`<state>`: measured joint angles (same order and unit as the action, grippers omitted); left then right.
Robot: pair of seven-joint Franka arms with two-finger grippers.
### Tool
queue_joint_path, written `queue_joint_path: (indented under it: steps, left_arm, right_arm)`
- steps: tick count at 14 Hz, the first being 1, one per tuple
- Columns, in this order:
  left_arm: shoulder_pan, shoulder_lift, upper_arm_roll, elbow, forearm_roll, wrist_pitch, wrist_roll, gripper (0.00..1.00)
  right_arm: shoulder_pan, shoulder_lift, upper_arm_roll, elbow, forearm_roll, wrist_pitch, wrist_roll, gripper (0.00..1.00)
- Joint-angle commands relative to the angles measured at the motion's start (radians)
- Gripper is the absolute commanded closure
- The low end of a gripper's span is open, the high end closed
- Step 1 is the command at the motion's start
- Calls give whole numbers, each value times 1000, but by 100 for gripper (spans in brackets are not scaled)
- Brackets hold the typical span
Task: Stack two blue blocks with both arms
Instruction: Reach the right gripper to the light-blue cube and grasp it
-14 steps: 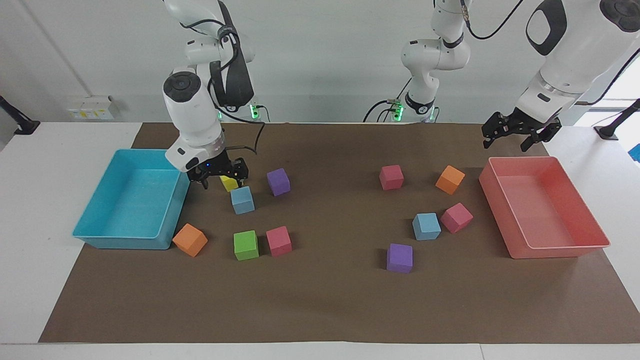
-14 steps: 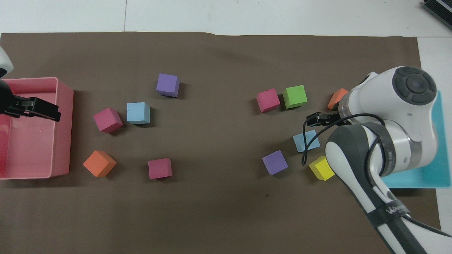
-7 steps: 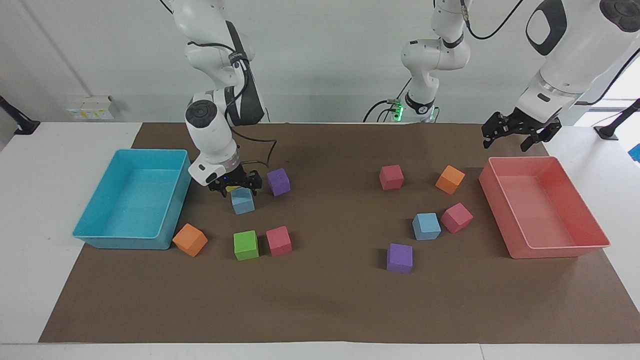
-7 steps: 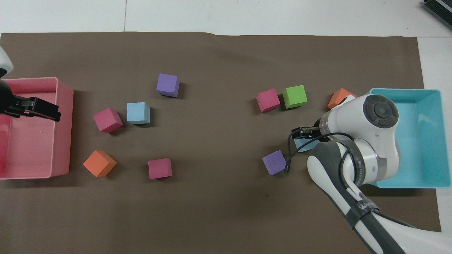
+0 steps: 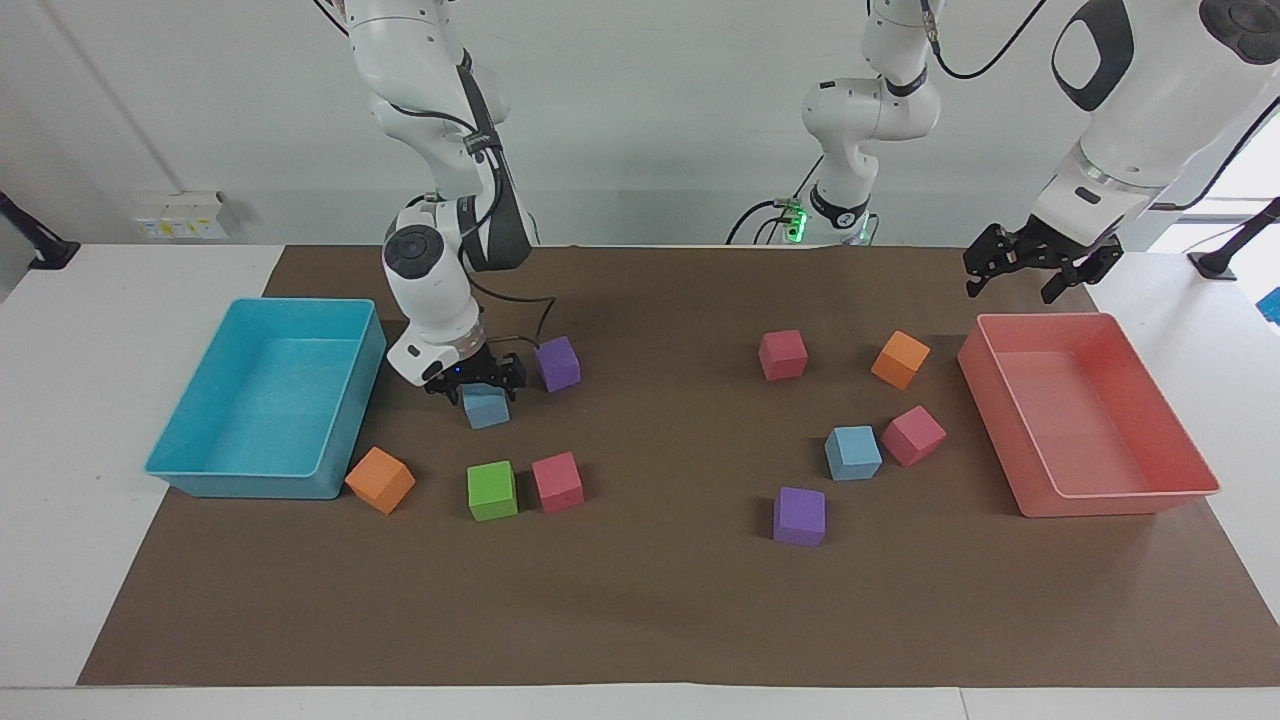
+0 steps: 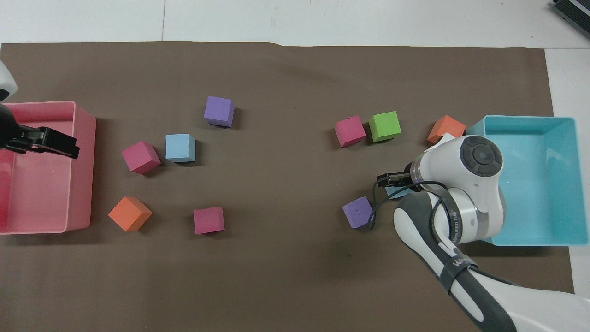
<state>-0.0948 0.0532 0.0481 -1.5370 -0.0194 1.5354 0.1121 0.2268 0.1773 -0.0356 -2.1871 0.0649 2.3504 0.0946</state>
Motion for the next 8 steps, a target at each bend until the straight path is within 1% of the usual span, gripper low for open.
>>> queue_joint_path:
  steps: [1, 6, 7, 8]
  left_arm:
    - [1, -23, -1, -23, 9, 6, 6, 0]
    - [1, -23, -1, -23, 9, 6, 6, 0]
    - [1, -23, -1, -23, 9, 6, 6, 0]
    - [1, -23, -1, -23, 9, 6, 6, 0]
  right_arm:
    - [-4, 7, 0, -20, 19, 29, -64, 0]
    - [-4, 2, 0, -42, 19, 18, -65, 0]
    - [-4, 2, 0, -43, 19, 20, -70, 11]
    - [-4, 2, 0, -43, 19, 20, -72, 56]
